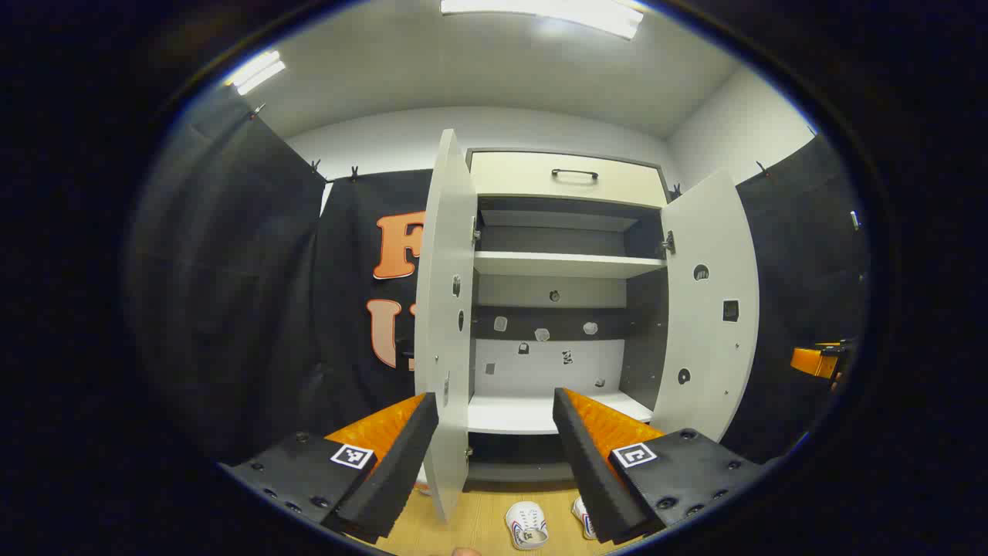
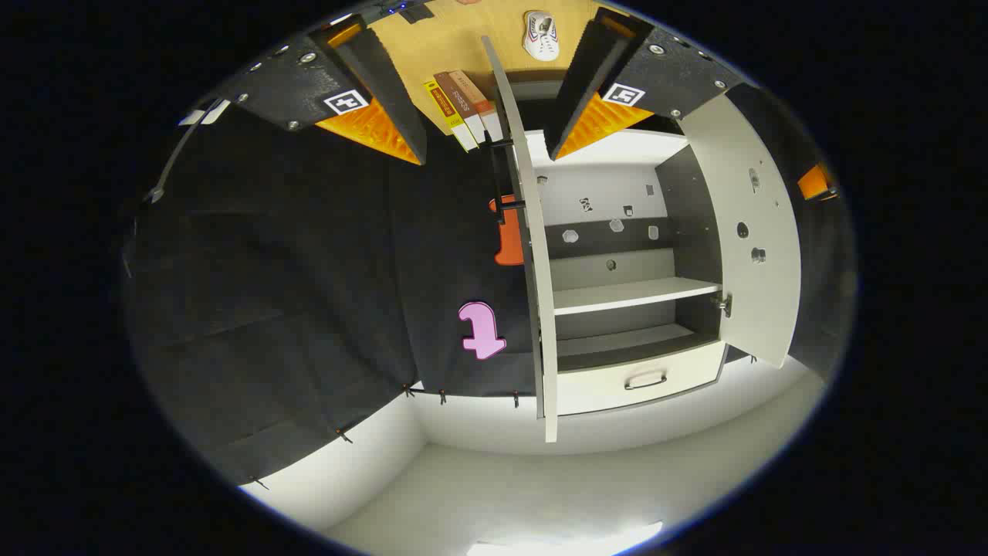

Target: Grab one shoe with the right hand and put it into the shoe cabinet, grab the other shoe with the left hand and put it into the shoe cabinet; then close the right door with the right hand and the left door with the left hand.

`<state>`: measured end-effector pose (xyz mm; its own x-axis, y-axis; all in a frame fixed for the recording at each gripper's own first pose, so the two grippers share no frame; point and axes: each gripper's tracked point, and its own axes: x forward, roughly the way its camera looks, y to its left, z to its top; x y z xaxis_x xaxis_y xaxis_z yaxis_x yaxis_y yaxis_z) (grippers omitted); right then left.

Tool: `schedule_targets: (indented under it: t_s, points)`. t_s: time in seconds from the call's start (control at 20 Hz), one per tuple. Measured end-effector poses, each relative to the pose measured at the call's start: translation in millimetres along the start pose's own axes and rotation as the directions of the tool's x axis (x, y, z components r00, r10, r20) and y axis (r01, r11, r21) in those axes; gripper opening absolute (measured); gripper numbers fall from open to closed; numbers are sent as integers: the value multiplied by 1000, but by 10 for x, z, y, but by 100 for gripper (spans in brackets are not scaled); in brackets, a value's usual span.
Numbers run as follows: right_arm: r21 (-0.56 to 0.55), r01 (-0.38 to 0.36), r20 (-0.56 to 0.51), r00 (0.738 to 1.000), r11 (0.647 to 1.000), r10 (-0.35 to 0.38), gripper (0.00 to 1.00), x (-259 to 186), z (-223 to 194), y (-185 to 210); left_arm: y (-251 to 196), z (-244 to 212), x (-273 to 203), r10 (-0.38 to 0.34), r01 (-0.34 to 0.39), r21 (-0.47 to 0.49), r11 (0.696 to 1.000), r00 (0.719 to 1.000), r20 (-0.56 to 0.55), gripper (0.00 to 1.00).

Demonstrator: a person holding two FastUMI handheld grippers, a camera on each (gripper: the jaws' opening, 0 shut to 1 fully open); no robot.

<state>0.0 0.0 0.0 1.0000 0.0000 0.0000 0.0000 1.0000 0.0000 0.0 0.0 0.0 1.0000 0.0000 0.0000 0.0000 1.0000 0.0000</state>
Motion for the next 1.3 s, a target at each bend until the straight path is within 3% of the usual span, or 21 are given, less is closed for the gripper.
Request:
schedule_targets:
  t_s: [0.35,0.6,1.0,1.3]
  points:
    - [-51,-25,4,1000,998,25,94,42,-12,192,33,-108,46,14,-14,27,1000,1000,-19,96]
    - [-51,14,65,998,999,-10,94,46,96,416,335,-98,188,26,-26,38,999,1000,-5,95]
    - [-105,75,91,994,992,-65,94,-20,73,759,647,-78,333,-20,19,42,999,1000,14,96]
    - [-125,6,56,998,992,1,94,111,-170,1064,692,-131,368,12,-12,39,999,1000,11,98]
